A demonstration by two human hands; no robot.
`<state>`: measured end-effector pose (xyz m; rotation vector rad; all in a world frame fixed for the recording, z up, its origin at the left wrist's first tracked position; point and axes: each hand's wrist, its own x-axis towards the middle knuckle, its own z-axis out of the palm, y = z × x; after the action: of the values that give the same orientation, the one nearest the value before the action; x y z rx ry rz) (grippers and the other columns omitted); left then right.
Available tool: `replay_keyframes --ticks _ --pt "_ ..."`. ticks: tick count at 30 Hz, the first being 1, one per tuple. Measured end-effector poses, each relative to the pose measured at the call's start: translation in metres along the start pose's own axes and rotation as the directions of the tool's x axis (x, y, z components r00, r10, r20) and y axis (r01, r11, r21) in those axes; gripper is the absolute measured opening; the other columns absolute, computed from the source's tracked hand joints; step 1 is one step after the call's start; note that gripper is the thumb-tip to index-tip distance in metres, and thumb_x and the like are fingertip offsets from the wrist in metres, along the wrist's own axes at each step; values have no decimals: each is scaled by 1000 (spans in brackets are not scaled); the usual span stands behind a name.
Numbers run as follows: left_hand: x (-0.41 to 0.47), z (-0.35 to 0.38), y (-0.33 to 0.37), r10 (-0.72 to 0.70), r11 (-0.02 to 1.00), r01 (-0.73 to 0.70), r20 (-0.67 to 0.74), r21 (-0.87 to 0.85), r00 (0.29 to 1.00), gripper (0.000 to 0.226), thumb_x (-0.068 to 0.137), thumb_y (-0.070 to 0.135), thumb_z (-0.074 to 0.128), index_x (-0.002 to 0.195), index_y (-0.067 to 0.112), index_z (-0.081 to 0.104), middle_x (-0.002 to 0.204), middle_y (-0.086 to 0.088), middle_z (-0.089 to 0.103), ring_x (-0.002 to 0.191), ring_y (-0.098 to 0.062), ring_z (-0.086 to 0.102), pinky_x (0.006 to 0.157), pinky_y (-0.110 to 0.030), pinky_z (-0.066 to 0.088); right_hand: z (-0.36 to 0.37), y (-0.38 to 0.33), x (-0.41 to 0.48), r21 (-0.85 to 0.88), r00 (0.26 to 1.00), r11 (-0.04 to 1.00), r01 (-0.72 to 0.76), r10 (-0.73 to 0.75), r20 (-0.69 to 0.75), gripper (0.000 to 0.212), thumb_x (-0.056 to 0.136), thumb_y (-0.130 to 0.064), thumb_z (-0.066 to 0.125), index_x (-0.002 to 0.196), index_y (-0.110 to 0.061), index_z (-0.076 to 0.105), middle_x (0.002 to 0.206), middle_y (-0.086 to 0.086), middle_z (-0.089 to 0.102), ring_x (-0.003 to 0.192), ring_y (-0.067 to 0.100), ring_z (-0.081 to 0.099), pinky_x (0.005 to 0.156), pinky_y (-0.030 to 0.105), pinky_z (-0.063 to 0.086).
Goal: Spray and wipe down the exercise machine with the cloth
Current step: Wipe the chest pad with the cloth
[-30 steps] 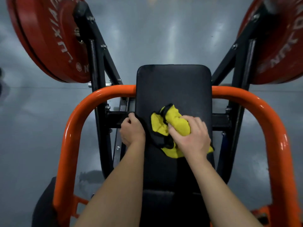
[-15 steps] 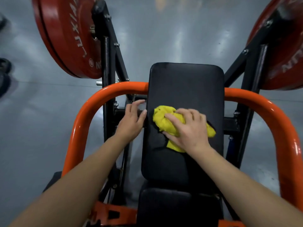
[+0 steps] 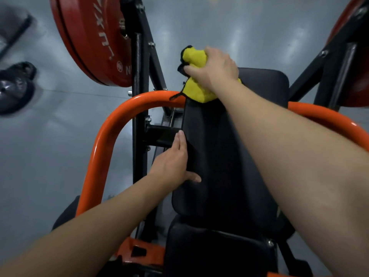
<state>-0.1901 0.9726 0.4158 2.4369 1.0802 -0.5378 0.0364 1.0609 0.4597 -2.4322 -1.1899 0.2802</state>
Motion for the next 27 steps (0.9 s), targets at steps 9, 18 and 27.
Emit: replay_keyframes --ticks 9,18,27 --pt "-21 -14 -36 85 924 -101 -60 -368 995 76 89 37 79 154 26 43 137 7 60 119 -15 63 90 -26 50 48 38 -182 -81 951 985 150 -166 -262 49 63 -56 74 102 -27 71 96 0 63 85 30 57 71 39 42" --pt "-61 33 -98 -120 883 25 -174 -468 977 30 101 6 53 123 18 71 106 8 73 95 -7 70 86 -32 59 90 48 -323 -90 622 616 782 -768 153 49 68 -50 78 109 -27 64 105 4 62 91 31 59 77 42 46" --pt "-71 12 -96 -83 877 -52 -258 -477 962 34 104 13 50 133 24 63 108 7 72 79 -19 73 74 -47 62 35 36 -125 -279 844 824 494 -532 -76 66 64 -48 87 121 -22 66 110 15 63 98 39 59 78 46 49"
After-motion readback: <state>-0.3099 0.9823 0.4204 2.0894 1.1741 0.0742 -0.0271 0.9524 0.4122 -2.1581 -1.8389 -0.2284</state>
